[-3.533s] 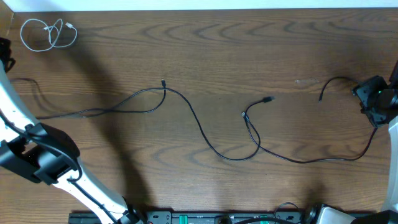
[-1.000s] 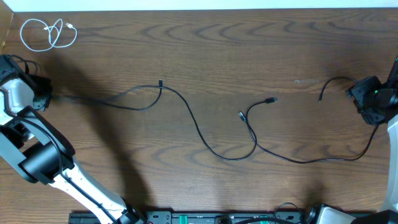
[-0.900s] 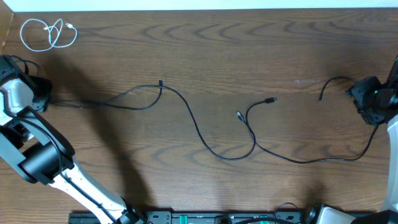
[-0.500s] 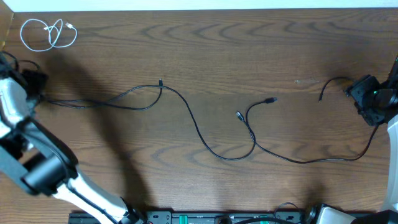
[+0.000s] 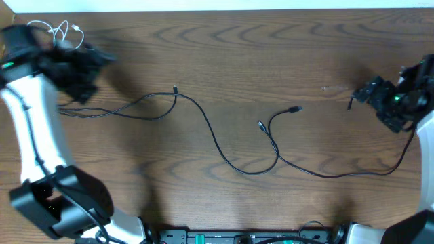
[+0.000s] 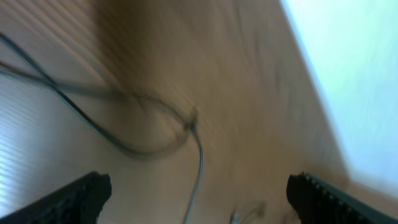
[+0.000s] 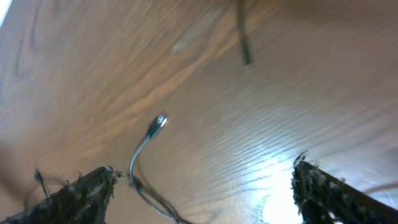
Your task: Untangle cables
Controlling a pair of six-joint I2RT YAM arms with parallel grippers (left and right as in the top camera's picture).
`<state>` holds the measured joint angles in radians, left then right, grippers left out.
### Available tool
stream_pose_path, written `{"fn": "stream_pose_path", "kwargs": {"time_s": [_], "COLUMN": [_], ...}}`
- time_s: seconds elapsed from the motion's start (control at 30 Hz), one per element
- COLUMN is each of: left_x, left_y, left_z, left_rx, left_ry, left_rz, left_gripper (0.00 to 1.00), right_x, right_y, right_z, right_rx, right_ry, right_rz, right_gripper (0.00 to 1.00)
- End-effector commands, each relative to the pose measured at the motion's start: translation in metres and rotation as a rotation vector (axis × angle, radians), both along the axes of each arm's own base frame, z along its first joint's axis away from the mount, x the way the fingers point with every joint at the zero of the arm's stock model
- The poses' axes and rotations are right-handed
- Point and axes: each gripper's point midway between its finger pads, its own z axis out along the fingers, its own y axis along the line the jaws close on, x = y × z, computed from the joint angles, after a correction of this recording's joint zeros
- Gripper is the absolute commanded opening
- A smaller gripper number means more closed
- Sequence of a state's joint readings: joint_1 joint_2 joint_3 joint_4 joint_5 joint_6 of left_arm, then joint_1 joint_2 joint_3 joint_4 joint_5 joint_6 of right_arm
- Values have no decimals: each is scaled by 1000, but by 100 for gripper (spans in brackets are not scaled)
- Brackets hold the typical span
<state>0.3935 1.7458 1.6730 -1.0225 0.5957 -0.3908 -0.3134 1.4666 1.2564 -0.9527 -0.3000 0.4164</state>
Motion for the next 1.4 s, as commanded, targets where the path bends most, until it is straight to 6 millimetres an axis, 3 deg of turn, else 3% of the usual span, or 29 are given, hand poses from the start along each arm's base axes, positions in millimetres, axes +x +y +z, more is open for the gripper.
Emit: {"fn": "stream_pose_path", "kwargs": {"time_s": [0.0,0.13,0.27,0.43,0.53,0.6,0.77,0.9,1.17,1.37], "left_x": [-15,-34,-41,-50,-61,-72,-100,-122,-159,-186], "left_y": [-89,-131,-140,-158,-185,-202,-232,-263,-335,-389], "left_z": [-25,-60,-83,-86,-82,-79,-83,-93,-121,-131], "left_rx": [18,168,320,318,245,218,241,270,308,373], "left_ry": [25,153,269,296,259,229,242,215,65,-115], "left_rz": [-388,-526,-481,-510,-660,-792,-969,-1130,-1382,-1553], "left_gripper": [96,96,96,96,96,96,96,96,96,96], "right_x": [7,9,10,6,2,3,12,18,18,15], "right_y": [39,73,111,148,158,161,150,126,65,52], "right_z": [-6,-15,-24,-46,-60,-67,-68,-66,-63,-64], "right_rx": [49,61,61,28,6,8,21,30,129,136], "right_ry": [-15,7,17,76,120,138,131,125,132,143], "right_rz": [199,311,444,553,586,585,516,446,262,225], "right_gripper": [91,90,82,73,75,82,87,99,99,99]}}
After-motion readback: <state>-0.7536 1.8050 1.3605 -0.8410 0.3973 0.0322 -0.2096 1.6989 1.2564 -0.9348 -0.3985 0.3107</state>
